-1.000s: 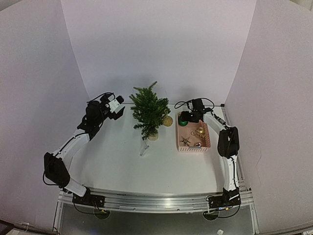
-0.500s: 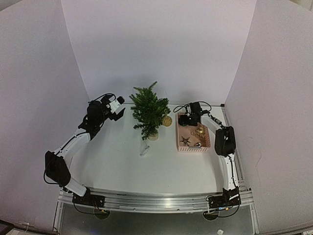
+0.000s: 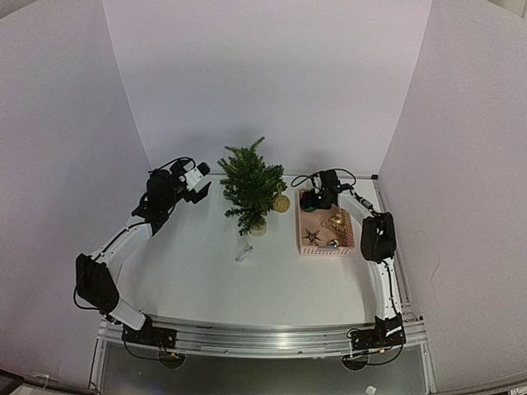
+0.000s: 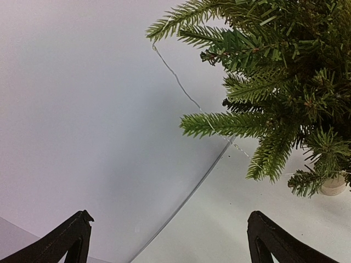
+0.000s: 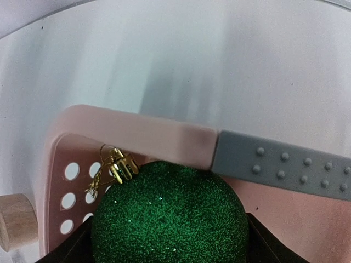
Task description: Decorate the small christmas tree
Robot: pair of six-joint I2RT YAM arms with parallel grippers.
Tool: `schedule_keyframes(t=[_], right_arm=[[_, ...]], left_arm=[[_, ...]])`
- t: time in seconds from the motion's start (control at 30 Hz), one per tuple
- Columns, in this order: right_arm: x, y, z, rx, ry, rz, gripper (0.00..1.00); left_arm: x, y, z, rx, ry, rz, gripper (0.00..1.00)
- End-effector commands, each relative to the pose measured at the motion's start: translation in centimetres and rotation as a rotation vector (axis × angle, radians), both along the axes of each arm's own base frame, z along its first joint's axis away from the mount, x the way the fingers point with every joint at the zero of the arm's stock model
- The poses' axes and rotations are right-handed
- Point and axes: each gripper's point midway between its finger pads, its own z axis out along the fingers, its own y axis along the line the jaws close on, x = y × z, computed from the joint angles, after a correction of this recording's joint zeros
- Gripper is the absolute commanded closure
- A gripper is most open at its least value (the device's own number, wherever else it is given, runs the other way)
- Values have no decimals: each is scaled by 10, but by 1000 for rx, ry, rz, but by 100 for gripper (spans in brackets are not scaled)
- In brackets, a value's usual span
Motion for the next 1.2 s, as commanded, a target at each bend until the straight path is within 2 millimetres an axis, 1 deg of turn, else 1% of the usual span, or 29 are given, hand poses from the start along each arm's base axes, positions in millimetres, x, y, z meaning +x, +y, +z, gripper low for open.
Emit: schedule_keyframes(t=[0.0, 0.13, 0.27, 0.33, 0.37, 0.4, 0.47, 0.53, 0.57, 0.63, 0.67, 0.73, 0.8, 0.87, 1.0, 1.07, 1.17], right_arm=[[-8, 0, 22, 15, -17, 27, 33], [-14, -1, 44, 17, -45, 39, 39], [-23, 0, 79, 32, -99, 82, 42], [-32, 1, 97, 38, -123, 107, 44], [-38, 1, 101, 39, -126, 122, 45], [-45, 1, 115, 50, -145, 140, 45], [-59, 1, 128, 57, -153, 170, 46], [-78, 0, 151, 73, -177, 202, 47], [-86, -2, 156, 75, -174, 207, 47], [-105, -4, 175, 95, -184, 213, 49], [-115, -4, 181, 110, -178, 219, 50], [-135, 0, 199, 154, -185, 235, 50], [-157, 5, 220, 199, -205, 260, 50], [-181, 11, 247, 252, -236, 295, 50], [-227, 24, 289, 395, -242, 361, 50], [-252, 33, 311, 457, -250, 408, 50], [-283, 54, 335, 503, -268, 479, 50]], left_arm=[[3, -1, 18, -15, -37, -11, 0], [2, -2, 20, -14, -45, -21, 1], [-1, -4, 26, -23, -52, -34, 1], [-4, -5, 29, -29, -53, -44, 1], [-5, -5, 30, -34, -53, -47, 0], [-6, -5, 31, -39, -50, -49, 0], [-9, -5, 34, -45, -48, -58, 1], [-11, -7, 37, -55, -44, -68, 1], [-12, -7, 39, -57, -39, -73, 1], [-17, -10, 40, -62, -23, -94, 2], [-20, -11, 41, -66, -14, -109, 3], [-31, -16, 42, -77, 17, -153, 4], [-44, -21, 45, -88, 46, -196, 6], [-57, -26, 51, -105, 71, -236, 8], [-92, -44, 59, -137, 141, -352, 12], [-110, -54, 66, -158, 169, -411, 16], [-138, -71, 75, -210, 226, -505, 20]])
